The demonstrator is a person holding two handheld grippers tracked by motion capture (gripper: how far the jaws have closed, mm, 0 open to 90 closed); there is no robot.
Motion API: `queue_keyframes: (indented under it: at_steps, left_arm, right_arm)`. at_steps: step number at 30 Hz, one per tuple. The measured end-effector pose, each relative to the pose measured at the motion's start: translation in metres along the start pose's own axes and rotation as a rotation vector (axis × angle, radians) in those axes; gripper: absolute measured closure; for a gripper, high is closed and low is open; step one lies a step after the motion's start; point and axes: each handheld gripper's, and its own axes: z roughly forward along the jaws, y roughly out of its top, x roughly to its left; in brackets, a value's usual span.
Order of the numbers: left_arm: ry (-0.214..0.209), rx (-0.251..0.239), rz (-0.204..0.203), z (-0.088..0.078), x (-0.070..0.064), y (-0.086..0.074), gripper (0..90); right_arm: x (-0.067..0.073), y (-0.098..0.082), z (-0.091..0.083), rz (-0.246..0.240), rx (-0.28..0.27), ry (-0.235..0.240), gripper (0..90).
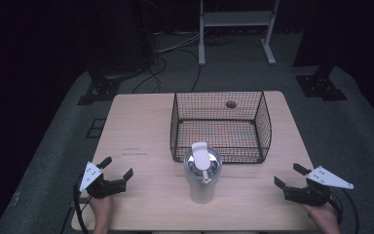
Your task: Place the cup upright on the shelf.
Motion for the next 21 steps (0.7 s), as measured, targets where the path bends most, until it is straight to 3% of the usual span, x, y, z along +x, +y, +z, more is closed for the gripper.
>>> queue_keyframes:
  at_steps: [11,21]
  left_arm:
    - [0.003,0.001,0.003,0.001,0.0,0.0,0.0]
    - [0.001,0.002,0.003,0.0,-0.001,0.0,0.0]
  right_arm:
    - [0.008,0.012,0.004,-0.006,-0.012,0.051,9.8]
    - [0.033,0.023,0.014,-0.074,0.008,0.118,9.8]
